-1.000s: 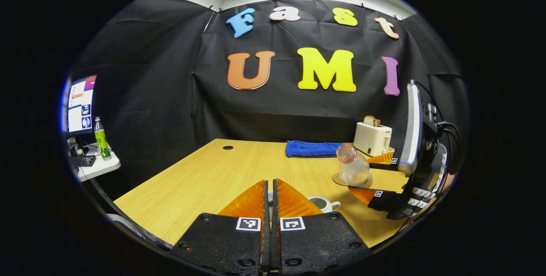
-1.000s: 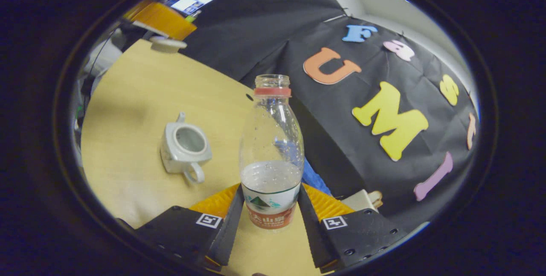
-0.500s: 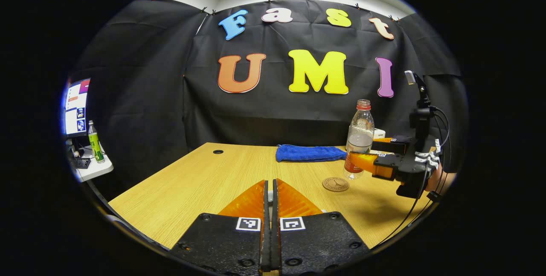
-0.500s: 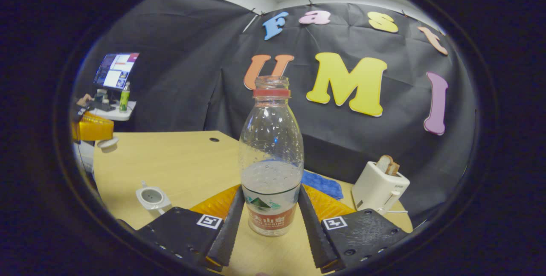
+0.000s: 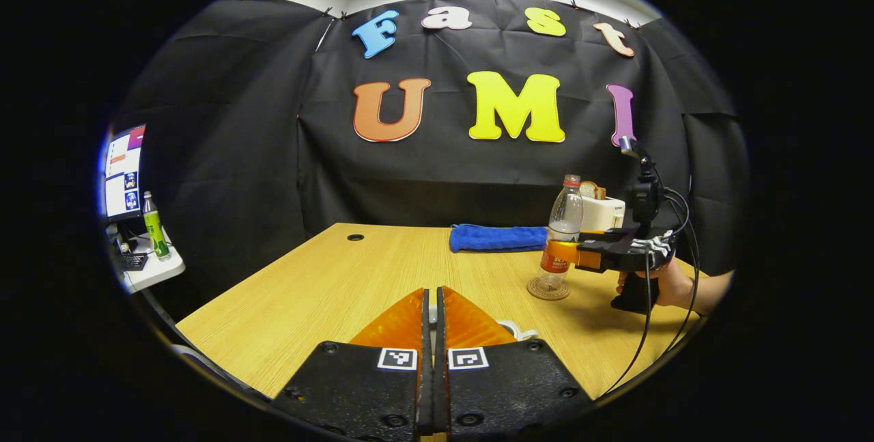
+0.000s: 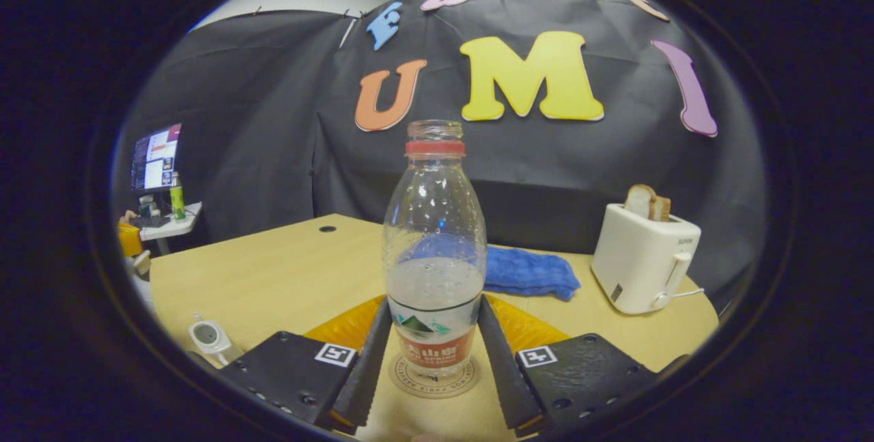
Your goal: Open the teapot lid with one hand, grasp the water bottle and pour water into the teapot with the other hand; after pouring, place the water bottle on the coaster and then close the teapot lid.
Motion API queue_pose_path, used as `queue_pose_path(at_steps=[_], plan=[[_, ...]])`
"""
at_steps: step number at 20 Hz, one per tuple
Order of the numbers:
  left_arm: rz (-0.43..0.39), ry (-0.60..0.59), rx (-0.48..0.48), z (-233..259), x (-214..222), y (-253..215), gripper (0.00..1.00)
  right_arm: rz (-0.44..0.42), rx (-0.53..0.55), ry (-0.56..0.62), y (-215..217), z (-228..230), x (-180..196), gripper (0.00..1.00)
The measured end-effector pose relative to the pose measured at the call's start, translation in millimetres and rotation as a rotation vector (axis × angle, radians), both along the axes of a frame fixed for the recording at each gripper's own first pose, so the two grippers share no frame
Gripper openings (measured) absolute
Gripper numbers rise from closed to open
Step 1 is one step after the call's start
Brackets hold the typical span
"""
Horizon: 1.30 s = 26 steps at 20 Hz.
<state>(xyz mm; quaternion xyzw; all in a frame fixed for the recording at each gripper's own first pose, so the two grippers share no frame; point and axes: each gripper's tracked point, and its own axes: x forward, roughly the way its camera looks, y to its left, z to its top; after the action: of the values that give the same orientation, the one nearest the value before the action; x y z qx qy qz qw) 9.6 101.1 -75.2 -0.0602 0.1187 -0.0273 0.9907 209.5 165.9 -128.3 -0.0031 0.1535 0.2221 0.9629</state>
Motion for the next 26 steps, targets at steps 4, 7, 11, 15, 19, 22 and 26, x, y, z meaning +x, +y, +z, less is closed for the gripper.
queue_pose_path(at_steps=[4,7,11,15,19,22,26], plan=[[0.014,0.007,-0.004,-2.3,0.7,5.9,0.02,-0.018,0.009,0.014,-2.7,-6.7,5.0,0.72],[0.016,0.009,-0.003,-2.5,0.3,7.2,0.02,-0.022,0.009,0.015,-2.6,-8.0,3.9,0.75],[0.014,0.003,0.001,-0.1,-0.2,5.7,0.02,-0.024,0.005,0.036,-4.5,-14.5,4.2,0.77],[0.013,0.003,0.003,0.5,-1.5,5.2,0.02,-0.024,-0.006,0.058,-3.6,-21.5,3.9,0.92],[0.015,0.0,0.0,0.9,-1.1,4.7,0.02,-0.031,-0.009,0.107,-8.1,-29.7,-2.6,0.95],[0.005,-0.011,-0.018,2.6,0.5,-3.5,0.02,-0.031,0.003,0.127,-18.5,-27.8,-25.2,0.95],[-0.071,-0.018,-0.027,-1.1,8.3,-30.7,0.03,-0.026,0.047,0.111,-40.6,-10.7,-76.3,0.95]])
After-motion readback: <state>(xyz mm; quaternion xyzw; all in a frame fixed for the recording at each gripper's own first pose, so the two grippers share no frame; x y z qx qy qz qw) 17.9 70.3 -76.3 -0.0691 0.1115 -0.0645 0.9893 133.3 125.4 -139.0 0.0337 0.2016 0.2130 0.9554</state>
